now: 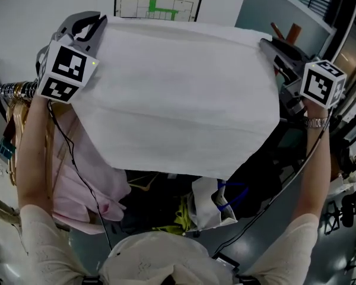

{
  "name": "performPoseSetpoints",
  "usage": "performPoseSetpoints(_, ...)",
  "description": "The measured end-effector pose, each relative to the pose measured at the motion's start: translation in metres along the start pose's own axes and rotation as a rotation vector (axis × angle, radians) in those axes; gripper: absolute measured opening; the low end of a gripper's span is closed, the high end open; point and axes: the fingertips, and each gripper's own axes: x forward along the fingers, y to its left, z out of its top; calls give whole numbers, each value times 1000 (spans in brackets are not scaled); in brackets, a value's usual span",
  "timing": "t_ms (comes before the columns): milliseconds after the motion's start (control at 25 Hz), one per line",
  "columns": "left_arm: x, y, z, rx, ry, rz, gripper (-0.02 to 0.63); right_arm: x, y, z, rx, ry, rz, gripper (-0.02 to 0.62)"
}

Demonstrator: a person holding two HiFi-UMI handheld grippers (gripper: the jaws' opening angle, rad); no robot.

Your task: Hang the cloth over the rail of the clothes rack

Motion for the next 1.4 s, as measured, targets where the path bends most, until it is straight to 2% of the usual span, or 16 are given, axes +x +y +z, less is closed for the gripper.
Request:
performPoseSetpoints(80,1,-1,1,-6,7,-8,20,-7,-8,1,12,-13,-1,86)
performPoseSetpoints(240,-1,1,-3,-17,-8,-14,20,-41,-40,15,5,-64,-165,86)
performPoseSetpoints(320,-6,2,1,-19,-42,-2,20,-48,-31,28,-33,-95,-184,86)
performPoseSetpoints(440,-9,5,8,-21,-70,18,20,-26,24,57,-126,-143,-108,86)
performPoseSetpoints(600,-12,8,17,-39,-112,37,20,38,121,84,-225,-175,59,86)
performPoseSetpoints(720,-15,9,17,-50,-131,28,20,98,185,84,-311,-117,164,86)
performPoseSetpoints(800,-17,10,19,-54,-148,22,20,134,212,82,-355,-74,190,91)
performPoseSetpoints(960,-24,11,28,-98,-225,-10,20,186,221,81,-415,-20,172,94)
performPoseSetpoints(1080,-30,12,37,-113,-282,-36,20,208,219,75,-391,21,198,94)
performPoseSetpoints(1200,-31,12,41,-102,-290,-63,20,219,223,69,-340,30,243,94)
performPoseSetpoints(1320,-28,7,38,-92,-282,-93,20,224,223,63,-333,36,246,85)
performPoseSetpoints(1360,-27,5,37,-91,-278,-103,20,226,222,61,-323,42,245,34)
performPoseSetpoints(1400,-26,3,36,-89,-272,-112,20,228,221,59,-310,48,243,27)
